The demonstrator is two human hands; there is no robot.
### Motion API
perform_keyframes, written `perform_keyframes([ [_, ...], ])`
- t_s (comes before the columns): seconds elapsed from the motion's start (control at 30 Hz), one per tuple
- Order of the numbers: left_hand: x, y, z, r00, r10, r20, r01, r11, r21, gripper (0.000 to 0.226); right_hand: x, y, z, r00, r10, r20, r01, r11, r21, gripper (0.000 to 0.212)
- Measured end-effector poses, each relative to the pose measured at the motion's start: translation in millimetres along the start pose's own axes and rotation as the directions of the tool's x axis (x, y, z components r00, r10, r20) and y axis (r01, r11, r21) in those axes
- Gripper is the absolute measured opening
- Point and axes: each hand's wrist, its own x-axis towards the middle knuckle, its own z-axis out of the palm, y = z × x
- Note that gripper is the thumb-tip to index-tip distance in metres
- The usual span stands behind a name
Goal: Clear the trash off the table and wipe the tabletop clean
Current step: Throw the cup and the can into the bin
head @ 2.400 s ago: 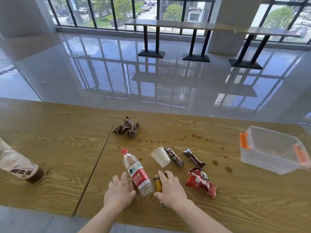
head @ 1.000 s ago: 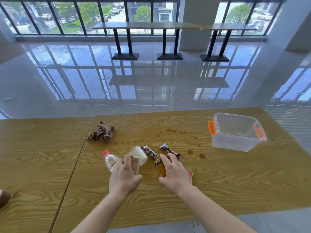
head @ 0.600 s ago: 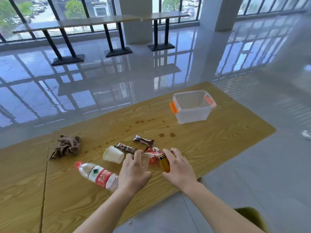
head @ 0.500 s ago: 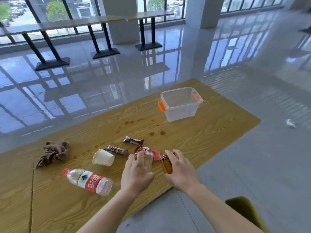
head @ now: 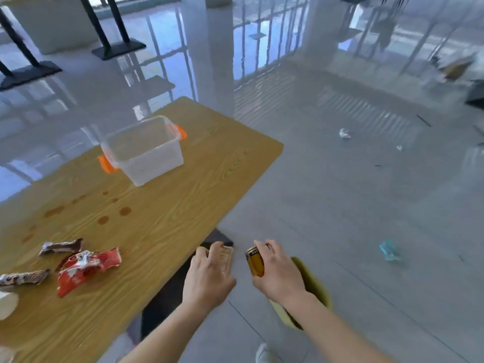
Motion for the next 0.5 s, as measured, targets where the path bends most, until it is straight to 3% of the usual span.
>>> perform_keyframes([
  [0.23, 37, 56, 84, 0.994, 0.037, 0.101, -0.041, 0.998, 0.044, 0.080, 19, 105, 1, 0.989, 0.149, 0.024, -0.150, 0.988, 0.033, 0.084],
  [0.5, 62, 61, 201, 0.970, 0.019, 0.244, -0.030, 0.999, 0.040, 0.070, 27, 217, 64, 0.924, 0.357, 0.140, -0.367, 0.929, 0.054, 0.089],
])
